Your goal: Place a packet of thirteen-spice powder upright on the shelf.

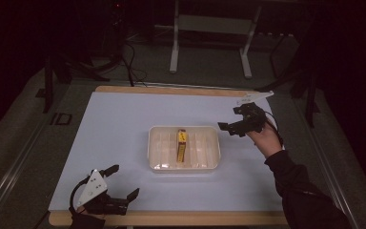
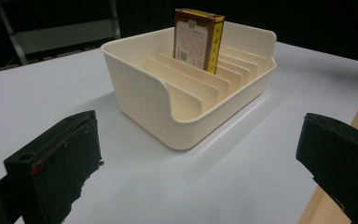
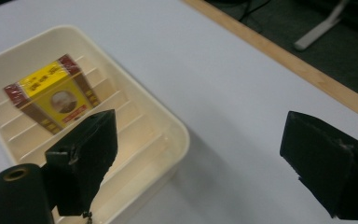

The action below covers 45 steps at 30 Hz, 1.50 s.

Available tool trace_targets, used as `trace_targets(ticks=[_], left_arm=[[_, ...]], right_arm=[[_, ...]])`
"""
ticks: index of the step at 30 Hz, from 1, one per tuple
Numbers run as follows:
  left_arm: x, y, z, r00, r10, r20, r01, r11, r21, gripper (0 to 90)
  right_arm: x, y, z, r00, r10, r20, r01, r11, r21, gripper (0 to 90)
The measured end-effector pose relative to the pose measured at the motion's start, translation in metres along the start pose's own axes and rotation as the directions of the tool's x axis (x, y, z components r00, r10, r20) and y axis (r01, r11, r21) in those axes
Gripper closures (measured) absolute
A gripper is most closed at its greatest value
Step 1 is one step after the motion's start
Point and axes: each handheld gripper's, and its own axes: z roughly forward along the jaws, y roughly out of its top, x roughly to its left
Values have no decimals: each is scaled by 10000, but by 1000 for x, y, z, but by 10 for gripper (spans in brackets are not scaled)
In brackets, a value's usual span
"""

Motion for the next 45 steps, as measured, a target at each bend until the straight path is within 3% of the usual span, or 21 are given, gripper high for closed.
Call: trace_targets(ticks=[5,11,12,20,30,39,45], left_arm=[[0,0,0,10000,26,4,-26,10000,25,0],[-1,0,0,10000,10,11,-10,10000,58,0],[-1,0,0,10000,22,15,-22,10000,58,0],[-1,0,0,10000,29,4,-29,10000,72,0],[-1,0,0,10000,57,32,-57,9999,126,0],[-2,0,1,9999,96,65,-97,9998,177,0],[-2,0,1,9999,114,76,-115,9998,180,0]], right_arm=[[-1,-16,-3,9987,463,191,-459,9988,-190,112],[1,-31,-5,9970,777,62,-775,9965,-321,130],[3,-38,-5,9958,851,328,-841,9960,-304,130],[12,-65,-6,9916,899,925,-866,9955,-398,127],[14,-90,-12,9829,1510,1055,-1446,9873,-656,125],[24,-108,-18,9778,1382,1576,-1282,9891,-721,115],[24,-121,-24,9739,1576,1635,-1442,9854,-909,114]])
